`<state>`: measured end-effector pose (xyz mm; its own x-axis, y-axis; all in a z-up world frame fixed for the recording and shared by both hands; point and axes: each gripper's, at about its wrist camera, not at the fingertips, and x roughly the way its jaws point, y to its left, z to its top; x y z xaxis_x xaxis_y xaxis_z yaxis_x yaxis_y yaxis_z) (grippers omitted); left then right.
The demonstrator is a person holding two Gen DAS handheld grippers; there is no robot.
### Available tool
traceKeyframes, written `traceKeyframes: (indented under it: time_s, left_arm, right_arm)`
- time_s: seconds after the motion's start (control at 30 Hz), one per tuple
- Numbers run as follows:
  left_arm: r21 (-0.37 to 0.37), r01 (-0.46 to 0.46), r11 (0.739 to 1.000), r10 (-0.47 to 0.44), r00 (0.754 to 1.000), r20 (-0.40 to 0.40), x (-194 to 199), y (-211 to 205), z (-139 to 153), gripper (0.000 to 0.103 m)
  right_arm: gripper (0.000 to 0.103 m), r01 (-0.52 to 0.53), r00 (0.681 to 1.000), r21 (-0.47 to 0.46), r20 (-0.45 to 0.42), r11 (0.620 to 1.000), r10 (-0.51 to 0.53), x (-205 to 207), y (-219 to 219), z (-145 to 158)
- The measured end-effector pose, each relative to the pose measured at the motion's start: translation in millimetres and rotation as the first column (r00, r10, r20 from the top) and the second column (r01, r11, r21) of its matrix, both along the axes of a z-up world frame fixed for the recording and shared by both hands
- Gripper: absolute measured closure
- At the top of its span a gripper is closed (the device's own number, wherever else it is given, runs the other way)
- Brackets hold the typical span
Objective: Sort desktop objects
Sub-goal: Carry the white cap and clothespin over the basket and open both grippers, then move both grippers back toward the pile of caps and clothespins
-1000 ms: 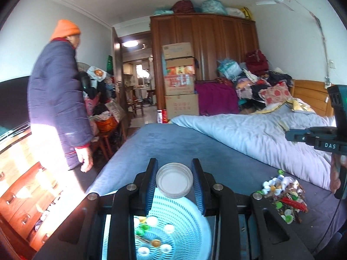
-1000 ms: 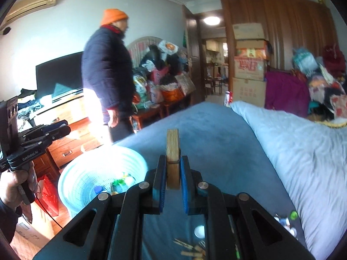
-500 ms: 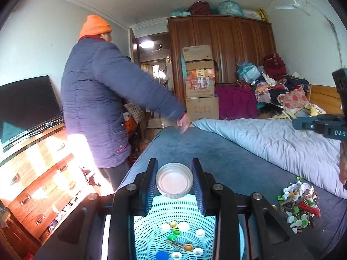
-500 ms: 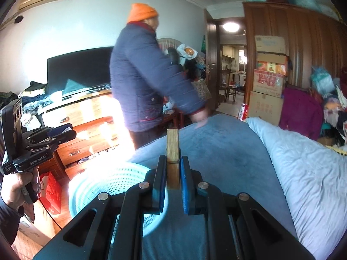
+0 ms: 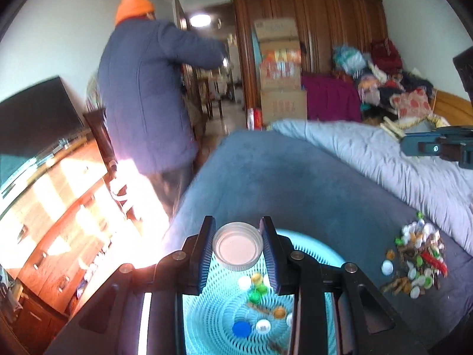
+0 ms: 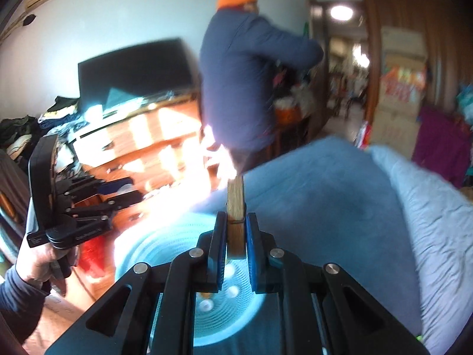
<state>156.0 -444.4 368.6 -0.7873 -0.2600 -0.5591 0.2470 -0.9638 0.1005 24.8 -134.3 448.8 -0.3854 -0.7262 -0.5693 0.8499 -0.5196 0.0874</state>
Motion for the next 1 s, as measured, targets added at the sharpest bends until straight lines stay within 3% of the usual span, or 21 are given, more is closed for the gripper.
traceKeyframes:
  time_s: [0.2, 0.4, 0.43, 0.5, 0.53, 0.57, 0.63, 0.7, 0.87, 0.93, 1.0]
  left_arm:
    - [0.031, 0.023, 0.999, -0.026, 0.993, 0.114, -28, -8, -28, 0.071]
    - [0.035, 0.002, 0.999, -0.007, 0.992, 0.127, -24, -13, -39, 0.071]
    - [0.034, -0.002, 0.999, -0.002, 0.992, 0.126, -28, -11, -39, 0.069]
    - [0.035, -0.011, 0.999, 0.007, 0.993, 0.116, -29, -11, -39, 0.052]
    - [0.033, -0.017, 0.999, 0.013, 0.994, 0.106, -32, -12, -37, 0.038]
    - [0.029, -0.021, 0.999, 0.018, 0.995, 0.097, -34, -13, -34, 0.033]
    - [0.020, -0.026, 0.999, 0.024, 0.996, 0.090, -33, -12, -30, 0.033]
    - [0.014, -0.024, 1.000, 0.022, 0.996, 0.090, -32, -10, -28, 0.033]
    - [0.020, 0.004, 1.000, -0.005, 0.999, 0.053, -23, 10, -19, 0.033]
    - [0.025, 0.066, 0.998, -0.066, 0.997, 0.028, -20, 33, -16, 0.033]
    - [0.011, 0.148, 0.989, -0.148, 0.989, 0.013, -15, 71, -19, 0.030]
  right_arm:
    - [0.091, -0.070, 0.989, 0.087, 0.136, 0.994, 0.058, -6, -37, -41]
    - [0.091, -0.096, 0.984, 0.116, 0.160, 0.989, 0.077, -4, -52, -59]
    - [0.090, -0.098, 0.984, 0.118, 0.158, 0.988, 0.079, -3, -54, -59]
    - [0.087, -0.098, 0.985, 0.115, 0.152, 0.989, 0.080, -2, -55, -59]
    - [0.084, -0.098, 0.985, 0.103, 0.155, 0.990, 0.081, -2, -55, -57]
    - [0.080, -0.102, 0.983, 0.093, 0.164, 0.990, 0.086, -3, -56, -56]
    - [0.066, -0.103, 0.983, 0.077, 0.158, 0.992, 0.090, -1, -54, -54]
    - [0.066, -0.105, 0.984, 0.067, 0.153, 0.992, 0.094, 0, -52, -53]
    - [0.058, -0.067, 0.992, -0.041, 0.107, 0.997, 0.071, 5, -13, -36]
    - [0.042, -0.038, 0.997, -0.092, 0.061, 0.995, 0.043, 16, 22, -36]
    - [0.039, -0.001, 1.000, -0.101, 0.004, 0.995, 0.001, 30, 67, -50]
